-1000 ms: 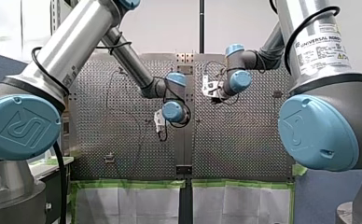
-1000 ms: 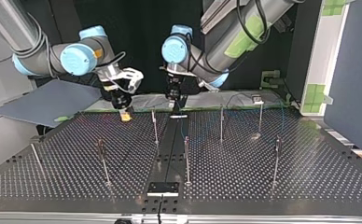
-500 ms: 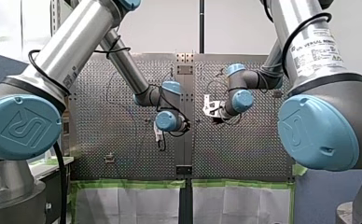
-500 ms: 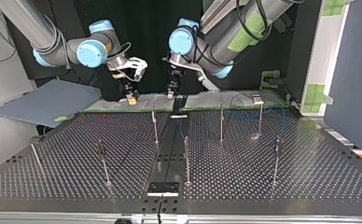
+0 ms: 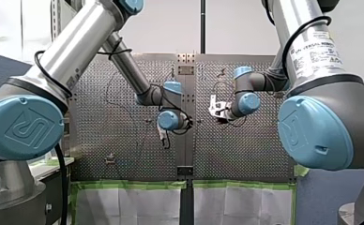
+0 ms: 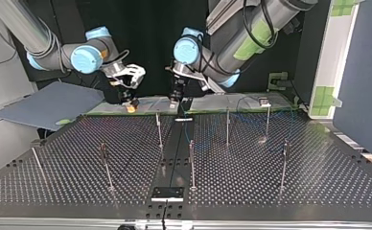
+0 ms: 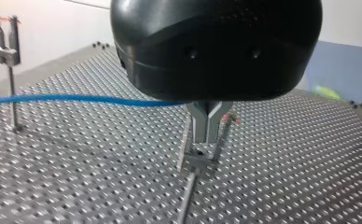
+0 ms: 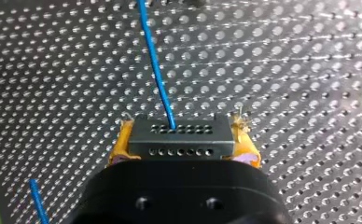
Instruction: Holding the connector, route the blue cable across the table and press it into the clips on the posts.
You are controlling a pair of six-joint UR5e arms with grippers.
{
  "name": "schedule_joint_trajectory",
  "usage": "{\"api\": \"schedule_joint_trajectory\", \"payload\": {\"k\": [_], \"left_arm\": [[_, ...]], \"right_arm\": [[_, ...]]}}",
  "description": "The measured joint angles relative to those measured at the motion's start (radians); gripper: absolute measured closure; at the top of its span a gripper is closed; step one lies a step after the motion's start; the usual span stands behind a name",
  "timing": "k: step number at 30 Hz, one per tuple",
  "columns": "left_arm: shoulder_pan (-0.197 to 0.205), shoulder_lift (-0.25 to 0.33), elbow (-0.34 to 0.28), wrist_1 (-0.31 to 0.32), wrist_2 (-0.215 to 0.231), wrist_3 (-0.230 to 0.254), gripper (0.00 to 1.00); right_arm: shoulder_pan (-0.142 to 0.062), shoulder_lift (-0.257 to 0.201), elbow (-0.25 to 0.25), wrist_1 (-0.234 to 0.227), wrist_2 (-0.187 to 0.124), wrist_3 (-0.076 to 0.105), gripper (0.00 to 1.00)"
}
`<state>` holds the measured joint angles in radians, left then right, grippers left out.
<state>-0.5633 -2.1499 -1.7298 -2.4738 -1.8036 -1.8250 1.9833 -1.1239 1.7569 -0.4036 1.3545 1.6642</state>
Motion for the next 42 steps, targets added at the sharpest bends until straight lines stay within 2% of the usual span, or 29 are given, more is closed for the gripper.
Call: {"api": "schedule_joint_trajectory", "payload": {"k": [4,11,21,28,36,42], "left_arm": [[0.002,-0.035,0.020,-0.019,0.001,0.002,1.00],[0.013,-0.085,0.065,-0.039,0.001,0.005,1.00],[0.031,-0.093,0.147,-0.047,0.001,0.009,1.00],[0.043,-0.098,0.197,-0.057,0.016,0.009,1.00],[0.055,-0.162,0.258,-0.110,0.034,0.032,1.00],[0.073,-0.179,0.291,-0.133,0.032,0.038,1.00]], "right_arm": [[-0.015,0.005,-0.002,-0.014,-0.025,0.009,1.00],[-0.038,0.044,-0.016,-0.026,-0.045,0.009,1.00],[-0.061,0.065,-0.049,-0.032,-0.081,0.011,1.00],[-0.075,0.069,-0.063,-0.032,-0.088,0.011,1.00],[-0.100,0.073,-0.077,-0.032,-0.090,0.011,1.00],[-0.117,0.094,-0.095,-0.032,-0.097,0.011,1.00]]}}
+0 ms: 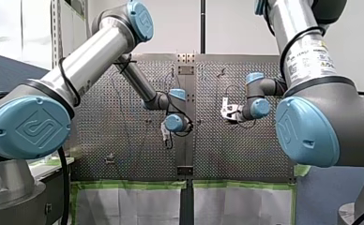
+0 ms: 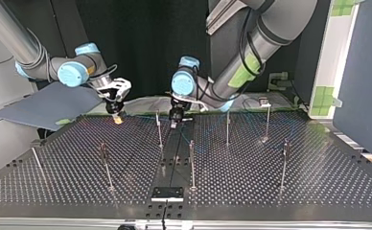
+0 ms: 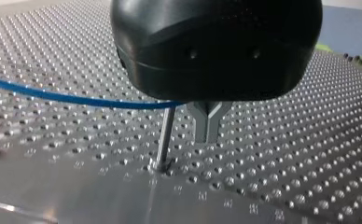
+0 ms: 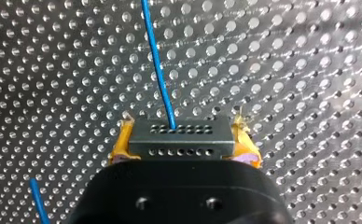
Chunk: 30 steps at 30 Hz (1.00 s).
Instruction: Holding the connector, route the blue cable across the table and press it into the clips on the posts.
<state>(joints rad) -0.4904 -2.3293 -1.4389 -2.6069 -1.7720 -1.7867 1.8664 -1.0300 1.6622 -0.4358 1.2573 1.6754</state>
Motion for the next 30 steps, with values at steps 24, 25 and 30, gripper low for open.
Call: {"api": "schedule_joint_trajectory", "payload": {"k": [24,25,30], "left_arm": [[0.015,0.000,0.033,-0.079,-0.002,0.024,0.00],[0.014,0.000,0.033,-0.082,-0.002,0.024,0.00],[0.011,0.009,0.032,-0.112,-0.023,0.036,0.00]], "right_arm": [[-0.052,0.019,-0.059,-0.006,-0.030,-0.001,1.00],[-0.053,0.019,-0.059,-0.008,-0.032,-0.001,1.00],[-0.061,0.021,-0.060,-0.019,-0.045,-0.001,1.00]]}}
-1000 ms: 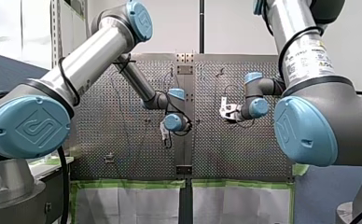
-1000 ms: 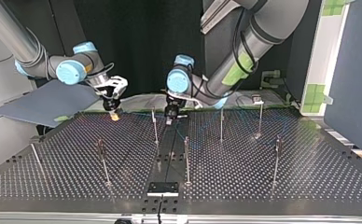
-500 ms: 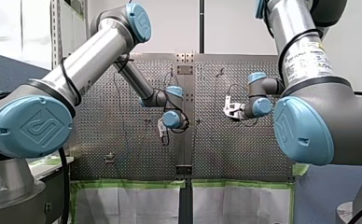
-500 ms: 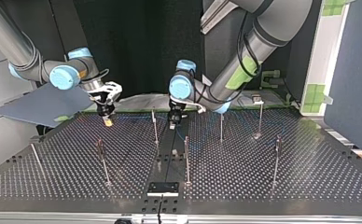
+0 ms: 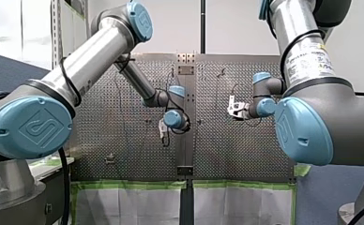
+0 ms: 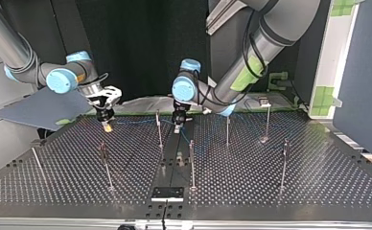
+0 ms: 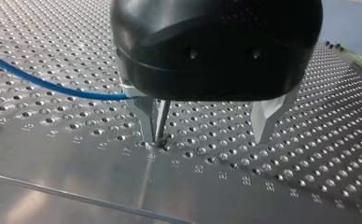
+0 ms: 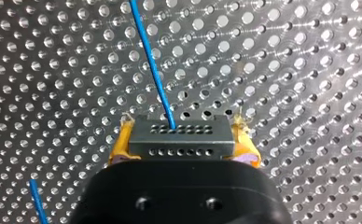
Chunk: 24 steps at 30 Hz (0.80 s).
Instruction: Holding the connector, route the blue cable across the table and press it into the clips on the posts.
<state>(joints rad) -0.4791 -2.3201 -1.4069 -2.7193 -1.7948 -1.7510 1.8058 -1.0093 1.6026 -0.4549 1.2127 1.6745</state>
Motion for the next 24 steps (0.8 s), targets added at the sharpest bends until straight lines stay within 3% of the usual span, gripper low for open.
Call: {"api": "schedule_joint_trajectory", "payload": {"k": [11,19,24], "left_arm": [[-0.037,0.063,-0.034,-0.092,-0.068,0.052,0.00],[-0.083,0.128,-0.094,-0.111,-0.077,0.078,0.00],[-0.126,0.173,-0.112,-0.127,-0.114,0.081,0.00]], "right_arm": [[-0.006,0.006,0.000,-0.005,-0.020,-0.010,1.00],[-0.006,0.011,0.000,-0.003,-0.032,-0.017,1.00],[-0.005,0.011,0.000,-0.001,-0.033,-0.019,1.00]]}}
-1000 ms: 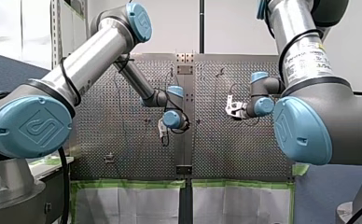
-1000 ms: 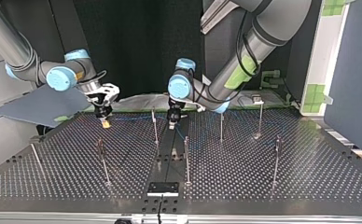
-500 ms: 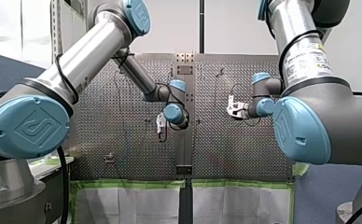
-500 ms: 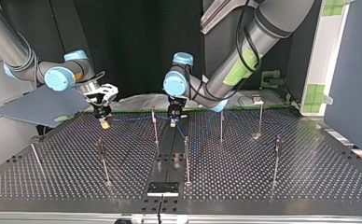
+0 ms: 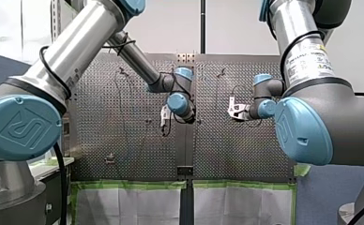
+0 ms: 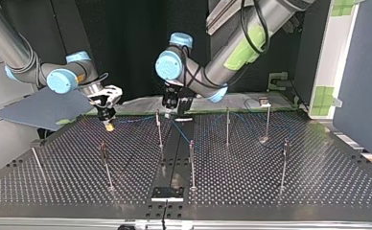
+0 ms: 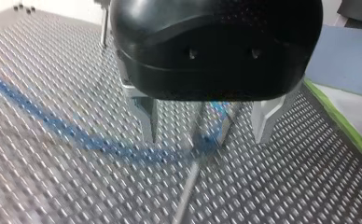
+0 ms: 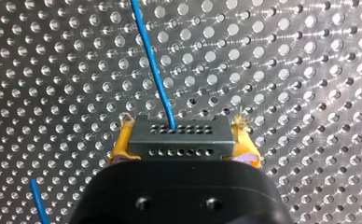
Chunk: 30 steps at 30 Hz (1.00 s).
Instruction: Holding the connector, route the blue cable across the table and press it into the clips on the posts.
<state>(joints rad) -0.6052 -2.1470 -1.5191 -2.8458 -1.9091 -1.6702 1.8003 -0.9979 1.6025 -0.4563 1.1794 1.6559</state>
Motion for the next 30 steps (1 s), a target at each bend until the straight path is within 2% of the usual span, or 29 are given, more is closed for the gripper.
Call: {"api": "schedule_joint_trajectory", "payload": {"k": [7,11,17,20,23,26,30], "left_arm": [[-0.054,0.018,-0.003,-0.010,-0.053,0.007,0.00],[-0.090,0.016,0.001,0.010,-0.089,-0.006,0.00],[-0.142,-0.004,0.034,0.052,-0.142,-0.015,0.00],[-0.167,-0.019,0.058,0.051,-0.166,-0.016,0.00],[-0.191,-0.039,0.082,0.036,-0.191,-0.019,0.00],[-0.213,-0.062,0.107,0.014,-0.215,-0.026,0.00],[-0.232,-0.097,0.142,-0.021,-0.240,-0.047,0.00]], "right_arm": [[-0.005,0.000,0.000,0.000,-0.001,0.000,1.00],[-0.012,0.000,0.000,0.001,-0.001,0.000,1.00],[-0.027,0.000,0.000,0.012,-0.002,-0.001,1.00],[-0.034,-0.001,0.000,0.026,-0.002,-0.003,1.00],[-0.040,-0.001,0.000,0.044,-0.001,-0.015,1.00],[-0.047,-0.003,0.000,0.065,-0.001,-0.034,1.00],[-0.060,-0.006,0.000,0.101,-0.002,-0.069,1.00]]}}
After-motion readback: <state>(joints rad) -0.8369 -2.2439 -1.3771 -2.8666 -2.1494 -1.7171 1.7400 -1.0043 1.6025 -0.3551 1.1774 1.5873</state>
